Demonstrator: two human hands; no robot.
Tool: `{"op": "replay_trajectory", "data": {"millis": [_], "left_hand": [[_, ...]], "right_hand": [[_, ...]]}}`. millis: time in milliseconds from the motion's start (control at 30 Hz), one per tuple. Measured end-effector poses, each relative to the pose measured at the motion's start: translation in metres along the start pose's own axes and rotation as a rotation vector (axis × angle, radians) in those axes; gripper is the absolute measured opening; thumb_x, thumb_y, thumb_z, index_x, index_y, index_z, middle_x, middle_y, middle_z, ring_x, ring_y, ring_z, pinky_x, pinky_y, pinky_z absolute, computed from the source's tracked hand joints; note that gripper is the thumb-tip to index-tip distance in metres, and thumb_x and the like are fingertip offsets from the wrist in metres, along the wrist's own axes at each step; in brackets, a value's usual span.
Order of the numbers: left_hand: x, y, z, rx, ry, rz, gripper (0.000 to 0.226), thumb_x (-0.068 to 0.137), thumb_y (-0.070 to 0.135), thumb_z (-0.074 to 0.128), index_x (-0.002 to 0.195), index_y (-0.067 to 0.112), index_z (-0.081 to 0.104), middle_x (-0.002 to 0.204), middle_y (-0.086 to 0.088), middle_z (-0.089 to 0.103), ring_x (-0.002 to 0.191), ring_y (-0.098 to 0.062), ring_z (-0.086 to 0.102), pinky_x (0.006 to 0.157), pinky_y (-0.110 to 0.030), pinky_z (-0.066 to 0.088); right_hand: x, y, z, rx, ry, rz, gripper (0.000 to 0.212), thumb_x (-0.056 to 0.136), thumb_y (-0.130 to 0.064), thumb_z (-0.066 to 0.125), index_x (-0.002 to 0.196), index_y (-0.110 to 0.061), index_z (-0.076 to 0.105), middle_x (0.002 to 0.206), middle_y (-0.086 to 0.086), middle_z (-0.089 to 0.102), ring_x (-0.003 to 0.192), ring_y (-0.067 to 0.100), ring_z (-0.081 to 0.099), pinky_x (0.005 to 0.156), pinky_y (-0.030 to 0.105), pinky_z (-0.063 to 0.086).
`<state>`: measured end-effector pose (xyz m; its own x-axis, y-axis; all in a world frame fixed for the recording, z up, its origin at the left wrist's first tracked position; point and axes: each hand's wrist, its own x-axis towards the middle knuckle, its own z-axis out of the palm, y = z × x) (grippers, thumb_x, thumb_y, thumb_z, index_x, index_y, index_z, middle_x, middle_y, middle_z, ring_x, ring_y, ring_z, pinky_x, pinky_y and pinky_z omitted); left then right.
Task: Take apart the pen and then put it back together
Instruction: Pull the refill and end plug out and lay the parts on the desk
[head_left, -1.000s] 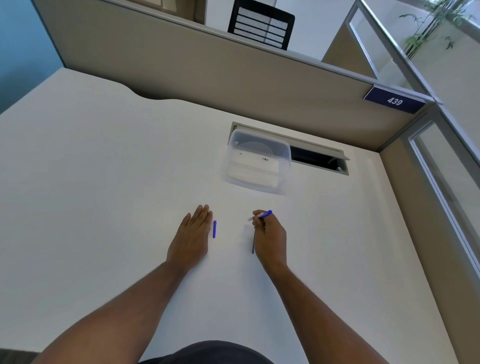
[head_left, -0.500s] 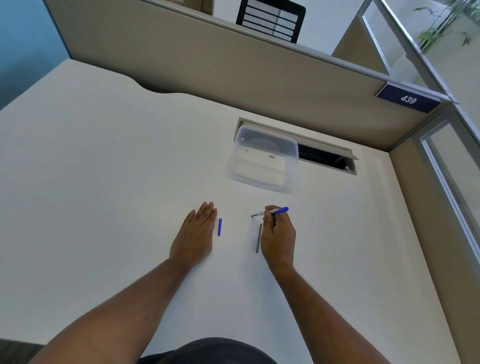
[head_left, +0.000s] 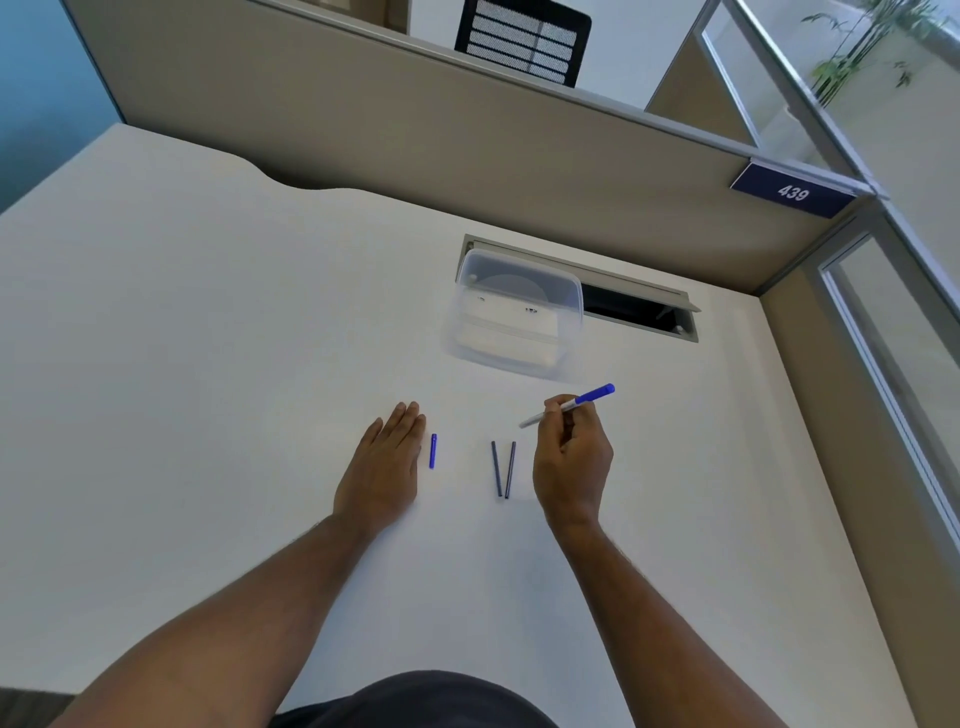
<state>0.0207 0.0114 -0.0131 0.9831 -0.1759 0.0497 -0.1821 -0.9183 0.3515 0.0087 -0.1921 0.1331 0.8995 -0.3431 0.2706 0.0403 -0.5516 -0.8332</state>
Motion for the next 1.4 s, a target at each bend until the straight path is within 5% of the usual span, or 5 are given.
{"op": "replay_trajectory", "data": {"millis": [233, 633, 1100, 1233, 1400], "left_hand": [[0.000, 0.001, -0.001, 0.000, -0.002, 0.002, 0.056, 0.097, 0.014, 0.027, 0.150, 0.008, 0.043, 0.162, -0.006, 0.037, 0.152, -0.021, 0.031, 0.121, -0.040, 0.025], [0.000, 0.001, -0.003, 0.022, -0.031, -0.015, 0.054, 0.098, 0.005, 0.042, 0.152, 0.008, 0.040, 0.163, -0.006, 0.035, 0.153, -0.021, 0.028, 0.122, -0.040, 0.023], [0.001, 0.003, -0.003, 0.026, -0.026, -0.018, 0.056, 0.097, 0.005, 0.042, 0.152, 0.007, 0.039, 0.164, -0.006, 0.033, 0.153, -0.021, 0.028, 0.122, -0.039, 0.021], [0.001, 0.002, -0.002, 0.061, -0.008, -0.002, 0.053, 0.094, 0.007, 0.038, 0.146, 0.007, 0.049, 0.158, -0.008, 0.044, 0.148, -0.023, 0.039, 0.117, -0.043, 0.034], [-0.001, 0.002, -0.002, 0.071, -0.005, 0.010, 0.056, 0.093, 0.013, 0.028, 0.144, 0.007, 0.050, 0.157, -0.008, 0.046, 0.147, -0.024, 0.041, 0.116, -0.043, 0.034]], "right_hand": [[-0.008, 0.019, 0.007, -0.167, -0.208, -0.139, 0.015, 0.100, -0.016, 0.058, 0.110, -0.013, 0.070, 0.106, -0.009, 0.071, 0.092, 0.007, 0.067, 0.081, 0.029, 0.056], [-0.042, 0.059, 0.042, -0.764, -0.742, -0.499, 0.068, 0.086, -0.002, 0.064, 0.150, -0.010, 0.041, 0.139, 0.009, 0.057, 0.125, 0.030, 0.053, 0.103, 0.039, 0.045], [-0.045, 0.065, 0.056, -0.807, -0.745, -0.485, 0.071, 0.082, -0.012, 0.069, 0.147, -0.012, 0.043, 0.134, 0.011, 0.055, 0.120, 0.031, 0.052, 0.098, 0.041, 0.047], [-0.027, 0.059, 0.051, -0.648, -0.497, -0.272, 0.043, 0.084, -0.002, 0.061, 0.125, -0.013, 0.066, 0.108, 0.007, 0.065, 0.096, 0.030, 0.060, 0.079, 0.039, 0.051], [0.000, 0.060, 0.038, -0.549, -0.424, 0.123, 0.022, 0.096, -0.017, 0.056, 0.110, -0.012, 0.072, 0.109, 0.008, 0.065, 0.105, 0.026, 0.059, 0.090, 0.038, 0.051]]}}
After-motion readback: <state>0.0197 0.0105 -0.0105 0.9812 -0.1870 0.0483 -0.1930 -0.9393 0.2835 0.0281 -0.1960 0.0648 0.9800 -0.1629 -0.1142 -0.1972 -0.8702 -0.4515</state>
